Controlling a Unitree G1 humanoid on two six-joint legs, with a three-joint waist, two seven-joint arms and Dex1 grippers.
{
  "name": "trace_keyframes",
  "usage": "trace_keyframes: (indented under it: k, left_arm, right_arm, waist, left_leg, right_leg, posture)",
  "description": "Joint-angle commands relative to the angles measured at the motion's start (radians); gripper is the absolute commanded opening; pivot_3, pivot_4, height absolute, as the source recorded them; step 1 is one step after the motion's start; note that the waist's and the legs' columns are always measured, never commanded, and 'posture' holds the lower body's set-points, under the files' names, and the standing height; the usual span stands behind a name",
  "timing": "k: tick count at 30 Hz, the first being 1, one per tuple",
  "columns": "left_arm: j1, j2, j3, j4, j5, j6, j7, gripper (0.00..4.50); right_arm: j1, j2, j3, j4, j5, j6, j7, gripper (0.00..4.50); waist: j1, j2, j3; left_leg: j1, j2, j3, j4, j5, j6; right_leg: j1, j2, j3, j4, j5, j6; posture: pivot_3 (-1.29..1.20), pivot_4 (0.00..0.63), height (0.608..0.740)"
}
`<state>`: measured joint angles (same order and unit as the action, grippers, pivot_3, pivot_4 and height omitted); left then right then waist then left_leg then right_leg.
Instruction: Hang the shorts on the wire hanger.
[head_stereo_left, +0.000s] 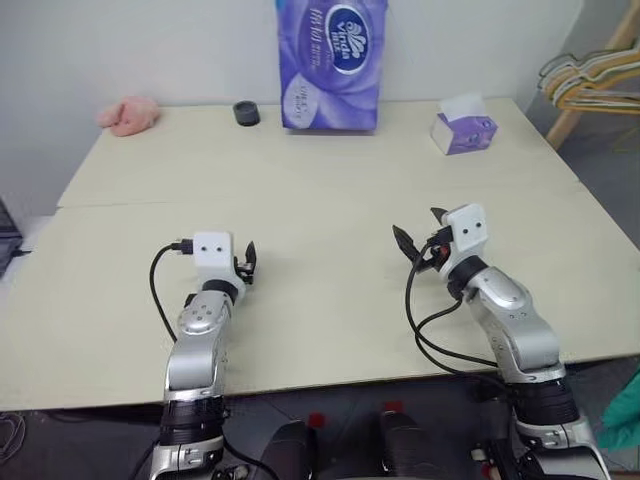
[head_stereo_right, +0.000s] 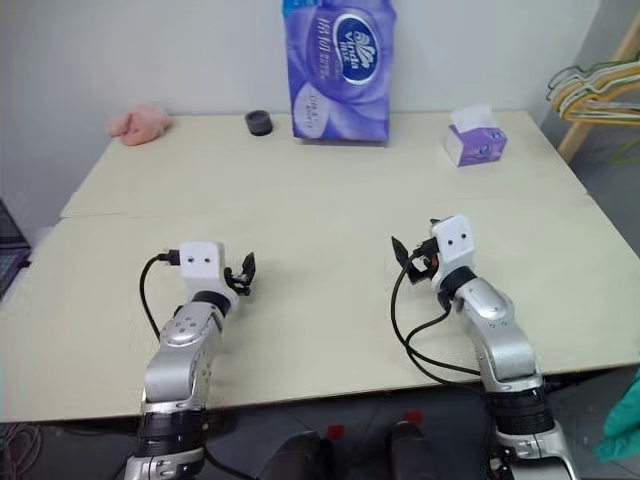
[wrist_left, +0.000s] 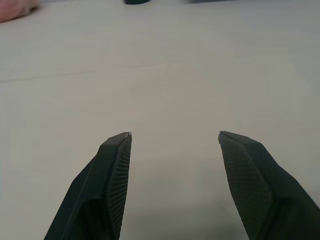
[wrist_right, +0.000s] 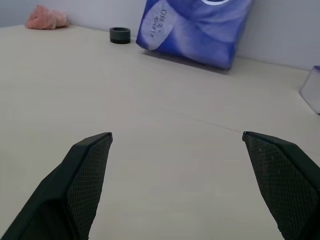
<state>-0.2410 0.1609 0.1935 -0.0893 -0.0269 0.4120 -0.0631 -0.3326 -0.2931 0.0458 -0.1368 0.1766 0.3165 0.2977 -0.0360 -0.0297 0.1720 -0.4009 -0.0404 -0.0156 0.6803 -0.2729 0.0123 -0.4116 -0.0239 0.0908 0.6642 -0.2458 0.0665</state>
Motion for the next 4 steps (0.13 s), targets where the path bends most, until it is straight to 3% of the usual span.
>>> trace_keyframes:
  k: [1,4]
  left_arm:
    - [-0.01,-0.002,0.011,-0.019,-0.012,-0.04,0.018,2.93]
    - [-0.012,0.013,0.0,-0.016,-0.015,-0.045,-0.003,2.93]
  right_arm:
    - [0.005,0.014,-0.001,0.01,-0.018,-0.062,0.007,4.45]
    - [0.008,0.025,0.0,0.025,-0.026,-0.076,0.015,4.45]
  waist:
    - [0.014,-0.003,-0.006]
    - [0.022,-0.002,-0.011]
  left_leg:
    - [0.0,0.0,-0.001,0.0,0.001,-0.001]
    - [0.001,0.0,-0.002,0.0,0.003,0.0]
  right_leg:
    - [0.0,0.0,-0.001,0.0,0.001,-0.001]
    - [0.002,0.0,-0.002,0.0,0.002,-0.003]
  posture:
    - [0.06,0.089,0.74]
    - [0.08,0.093,0.74]
